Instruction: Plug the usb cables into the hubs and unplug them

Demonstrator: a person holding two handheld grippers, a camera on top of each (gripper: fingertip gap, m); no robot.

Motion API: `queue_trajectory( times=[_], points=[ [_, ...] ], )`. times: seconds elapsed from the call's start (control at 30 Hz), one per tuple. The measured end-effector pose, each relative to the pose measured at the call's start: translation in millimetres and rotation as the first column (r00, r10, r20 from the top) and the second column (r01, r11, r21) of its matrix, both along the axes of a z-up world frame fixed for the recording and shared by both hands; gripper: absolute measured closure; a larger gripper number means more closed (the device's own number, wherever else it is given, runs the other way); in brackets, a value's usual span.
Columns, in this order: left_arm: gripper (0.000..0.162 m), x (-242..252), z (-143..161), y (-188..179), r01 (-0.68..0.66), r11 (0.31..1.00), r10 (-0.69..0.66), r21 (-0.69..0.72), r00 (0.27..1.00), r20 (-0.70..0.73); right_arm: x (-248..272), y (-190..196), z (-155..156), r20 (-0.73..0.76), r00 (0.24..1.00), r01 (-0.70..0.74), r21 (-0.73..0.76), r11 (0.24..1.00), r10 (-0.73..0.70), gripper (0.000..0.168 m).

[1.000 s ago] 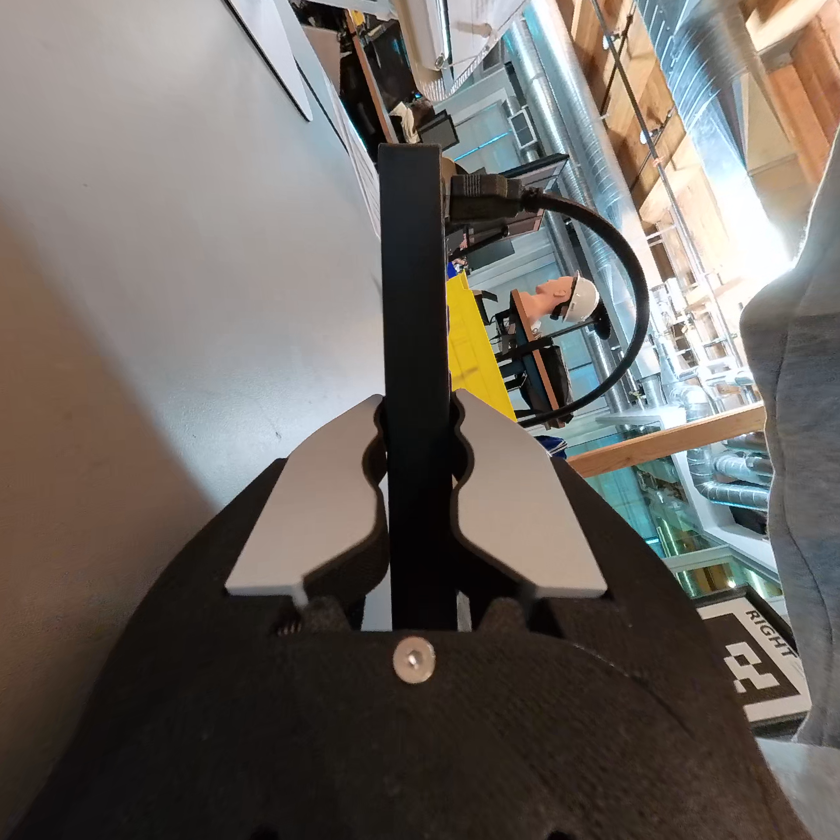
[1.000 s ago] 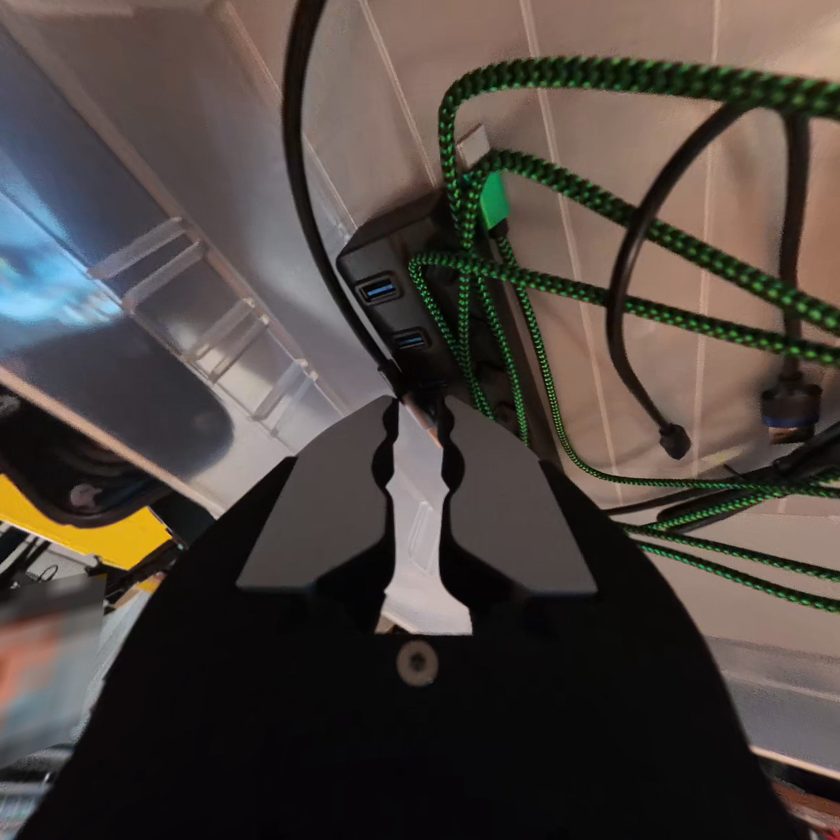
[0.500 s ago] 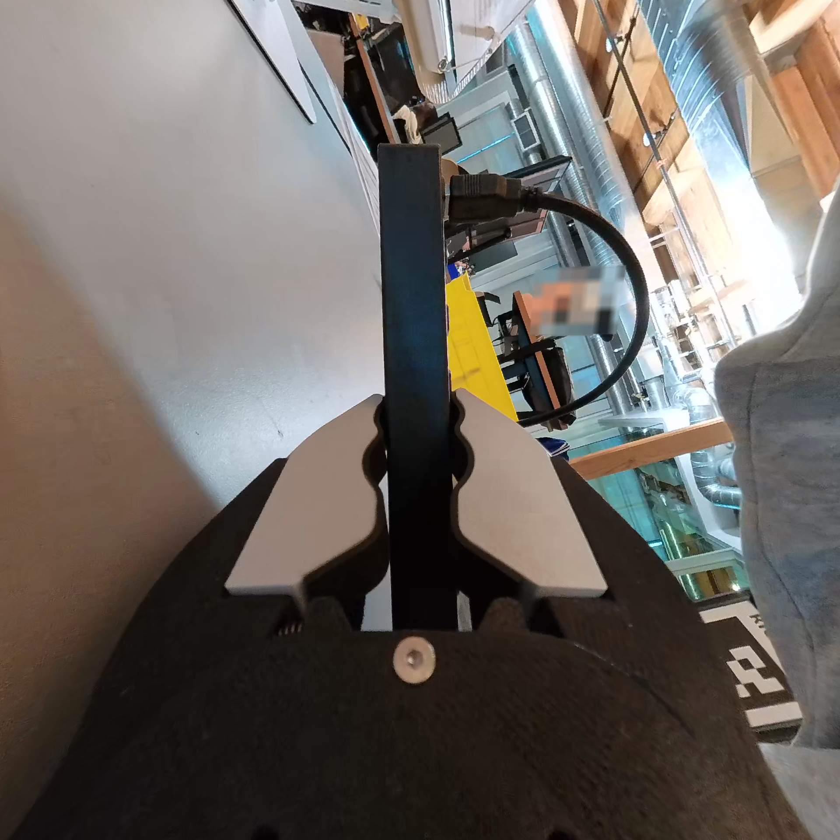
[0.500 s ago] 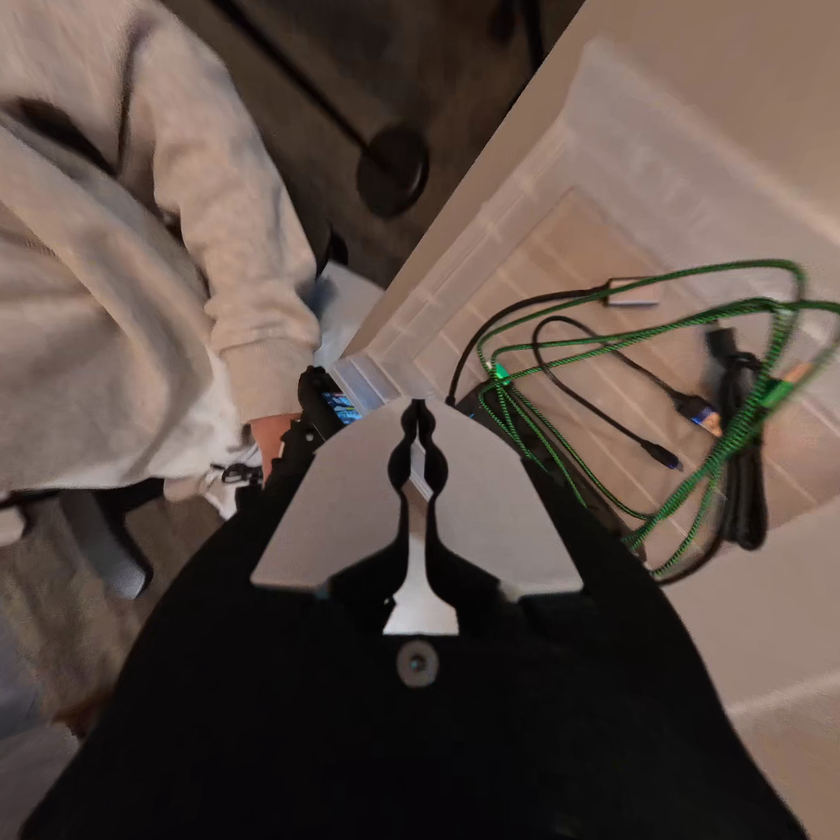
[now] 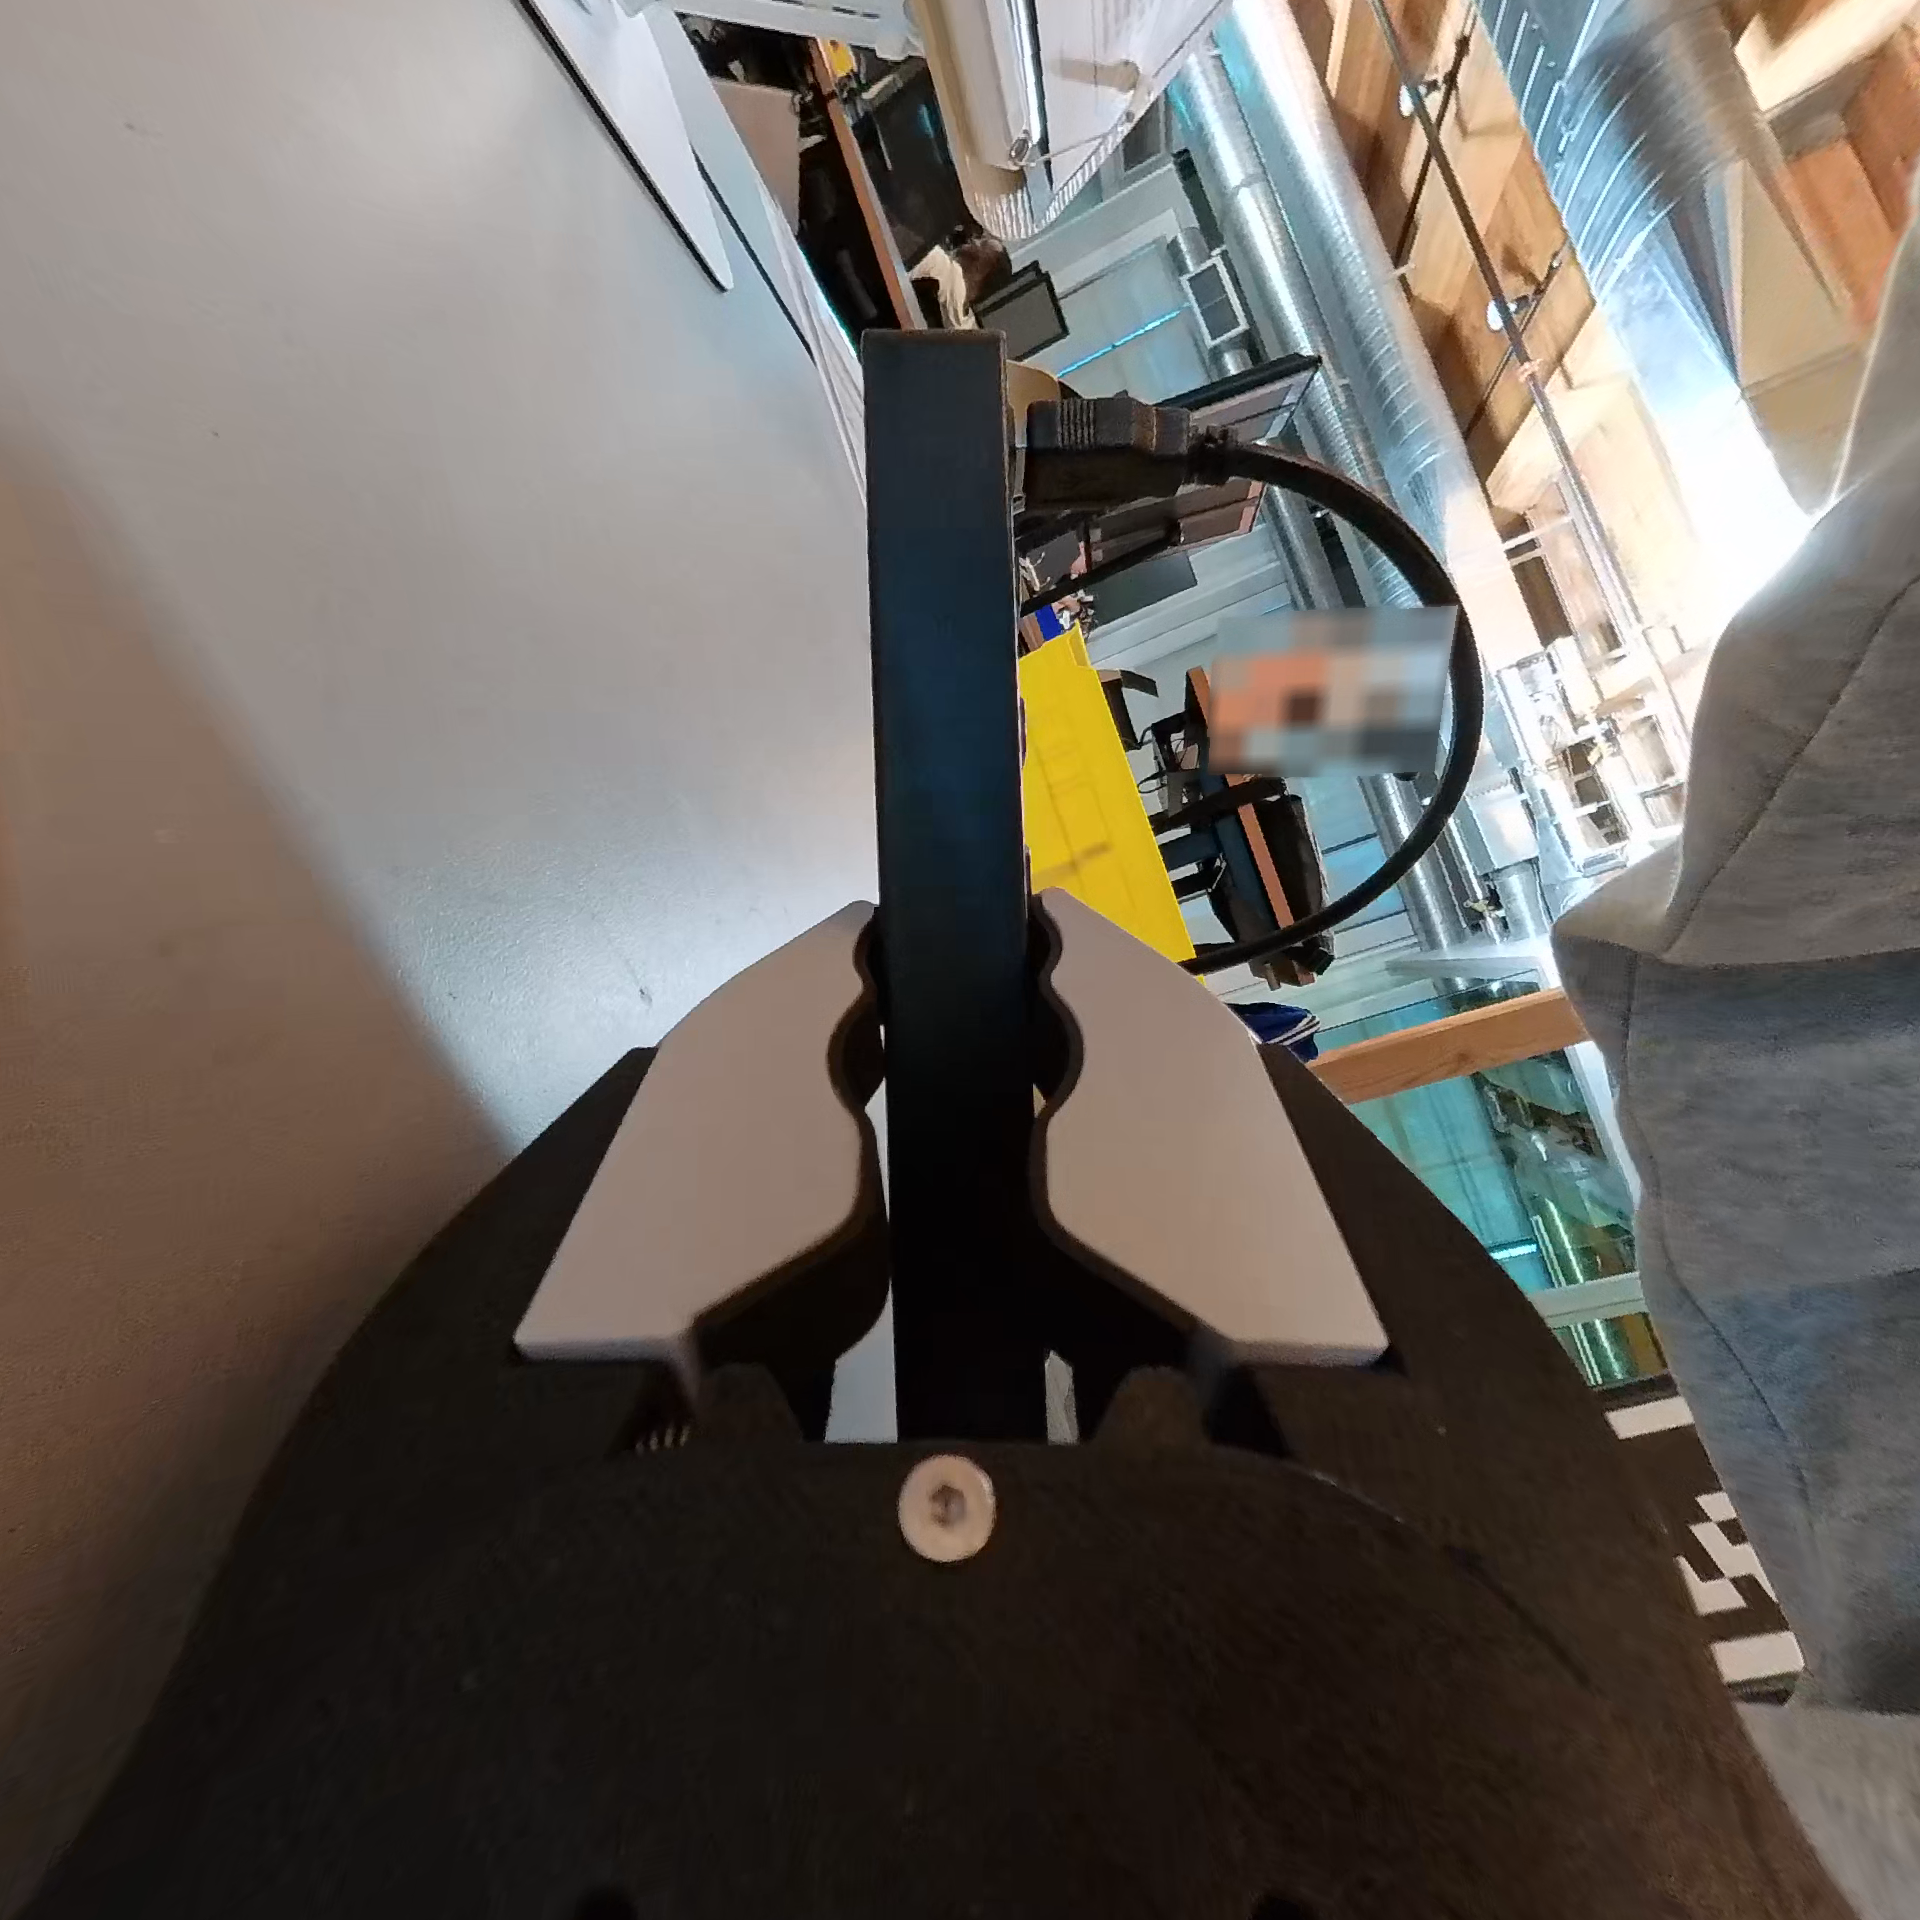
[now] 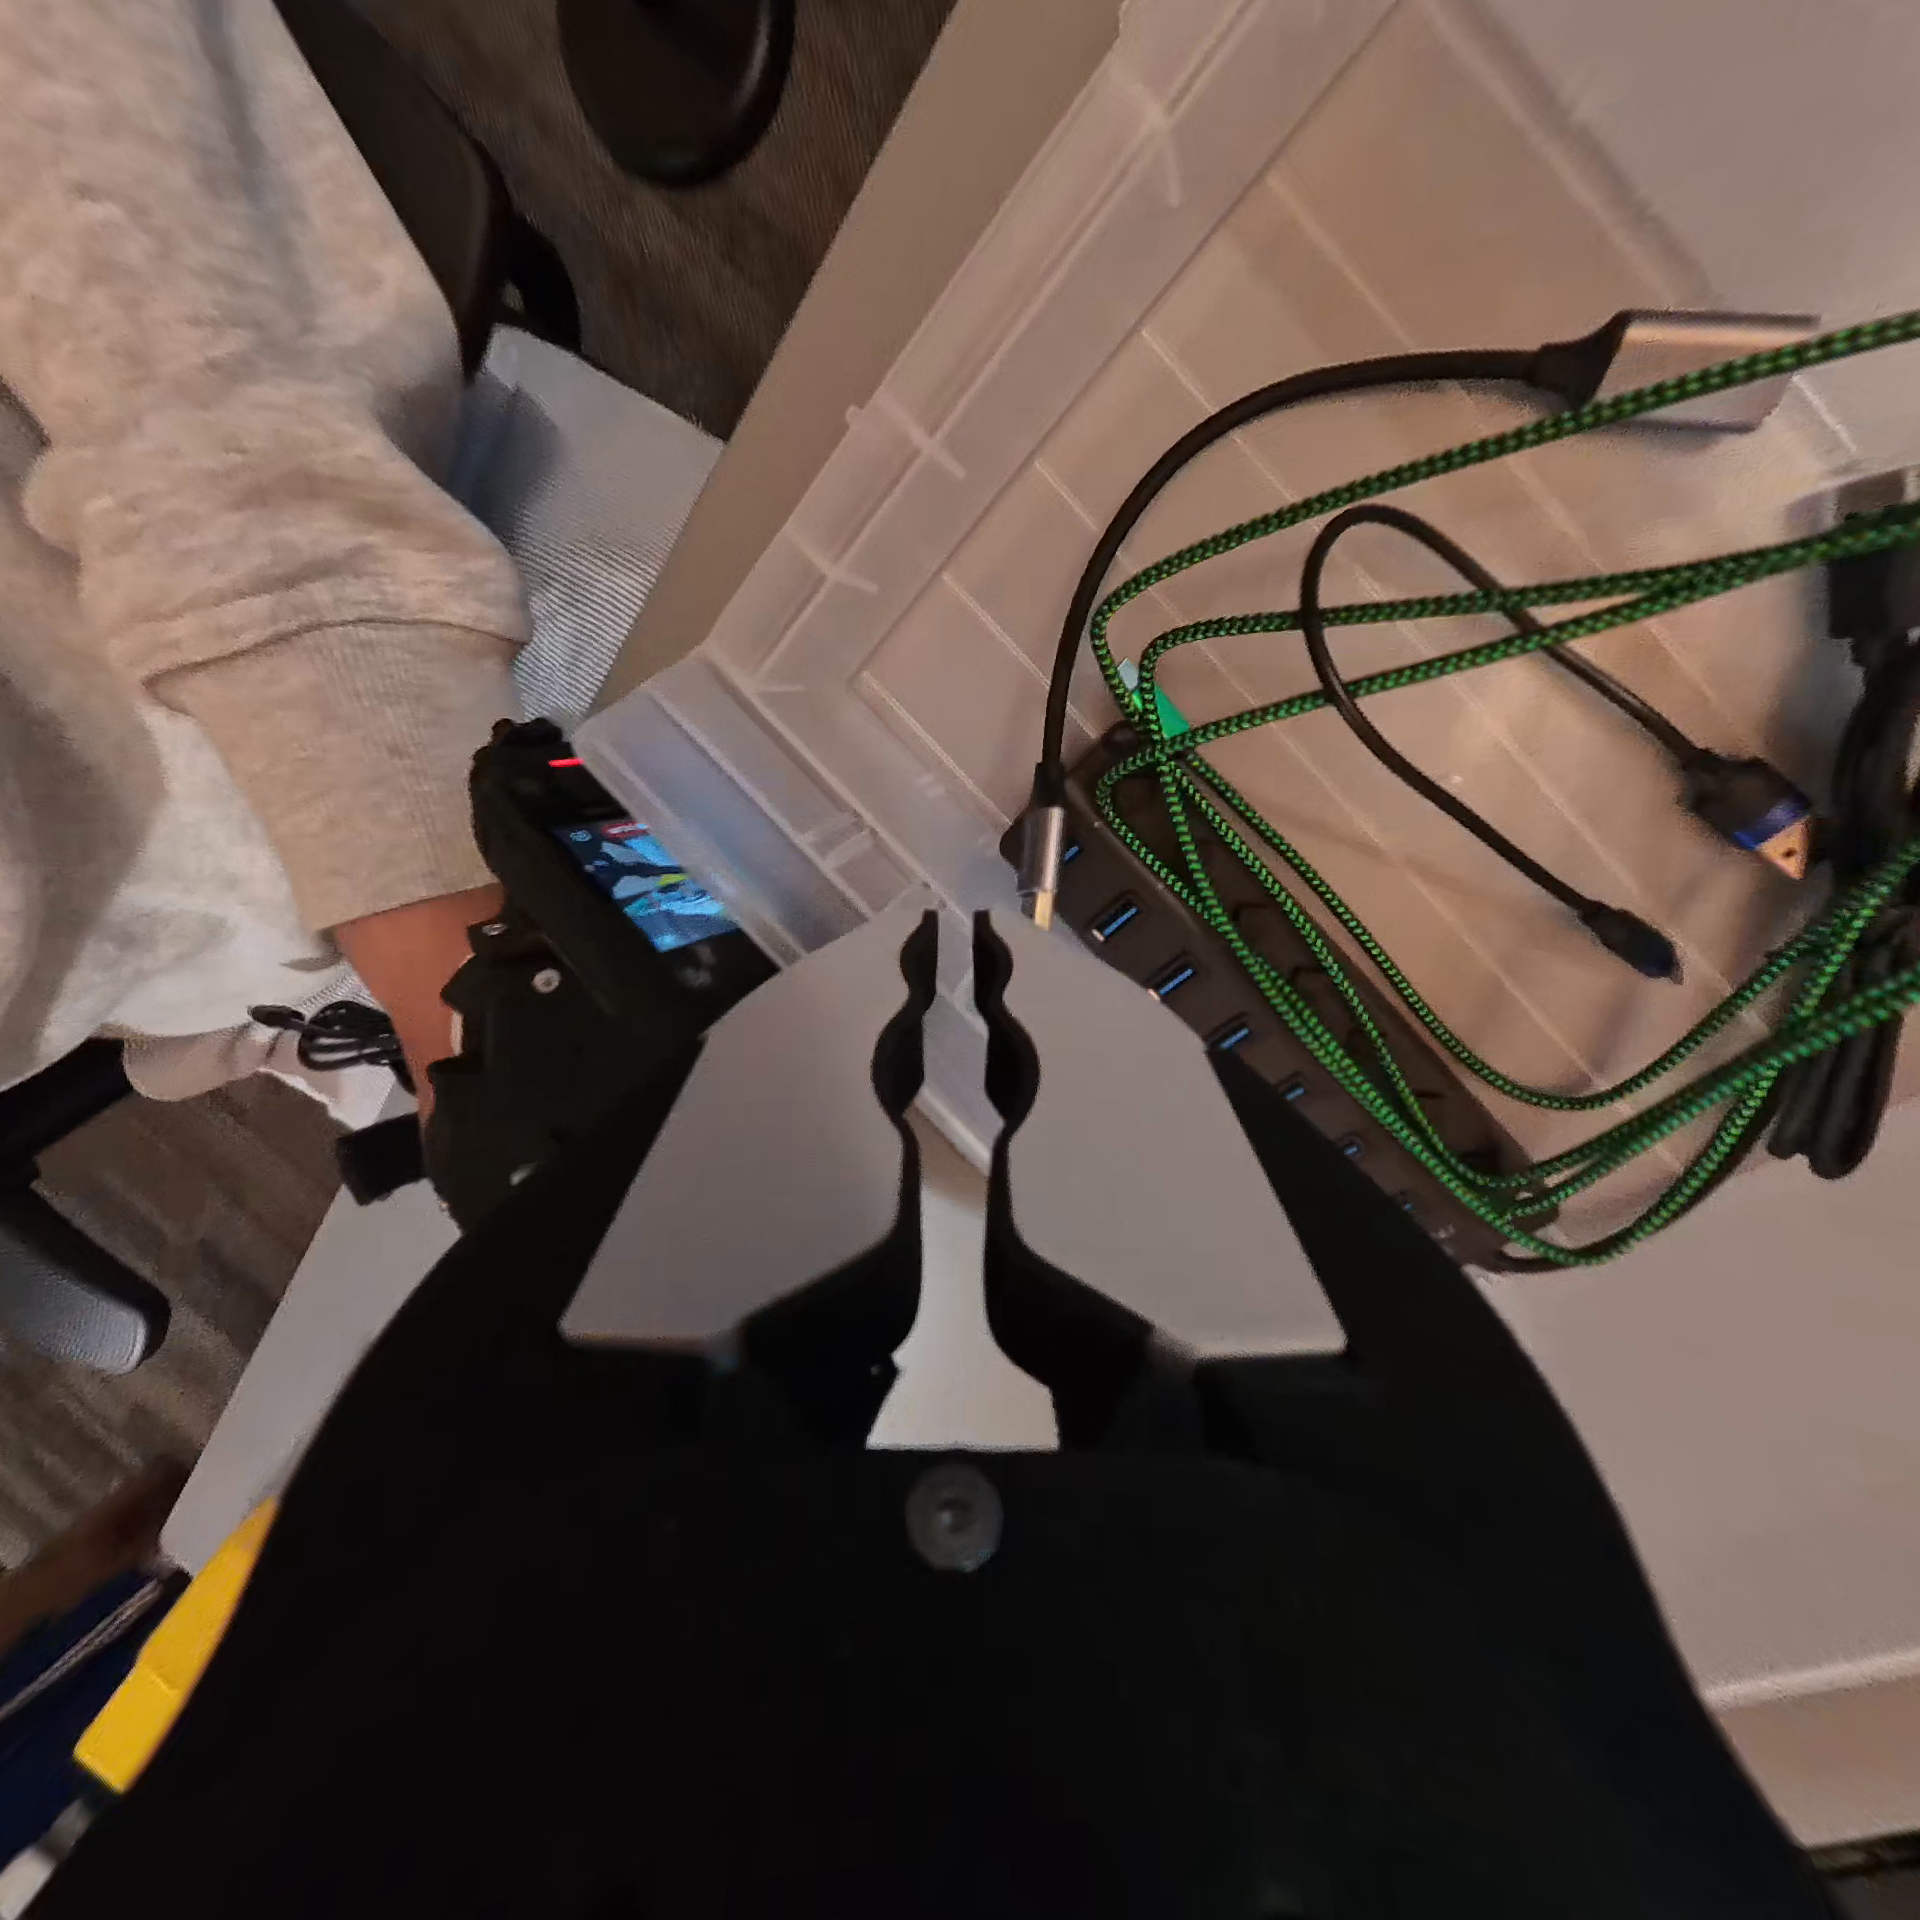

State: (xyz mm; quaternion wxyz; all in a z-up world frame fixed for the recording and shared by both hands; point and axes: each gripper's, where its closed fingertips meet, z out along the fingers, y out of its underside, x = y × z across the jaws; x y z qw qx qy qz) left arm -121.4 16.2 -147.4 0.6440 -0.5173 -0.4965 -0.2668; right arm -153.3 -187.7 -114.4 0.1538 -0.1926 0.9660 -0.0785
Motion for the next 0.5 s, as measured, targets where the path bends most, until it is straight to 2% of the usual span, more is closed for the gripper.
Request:
queue_trajectory(
  times=[0.07, 0.2, 0.37, 0.5],
  points=[
    [0.137, 0.0, 0.2, -0.1, 0.002, 1.0, -0.002, 0.003, 1.0, 0.0, -0.4, -3.5, -8.5, -0.007, 1.0, -0.009, 0.049, 0.999, 0.009, 0.168],
    [0.137, 0.3, 0.8, 0.3, 0.008, 1.0, -0.008, 0.008, 1.0, 0.001, -5.6, -11.2, -22.2, -0.021, 1.0, -0.008, 0.136, 0.991, 0.011, 0.168],
    [0.137, 0.2, 1.1, 0.1, 0.009, 1.0, -0.009, 0.011, 1.0, 0.001, -4.2, -5.7, -45.4, -0.034, 0.998, -0.038, 0.325, 0.945, 0.052, 0.155],
    [0.137, 0.3, 1.4, -0.2, 0.01, 1.0, -0.01, 0.012, 1.0, 0.001, -5.1, 0.4, -61.7, -0.069, 0.993, -0.059, 0.431, 0.9, 0.098, 0.152]
  ],
)
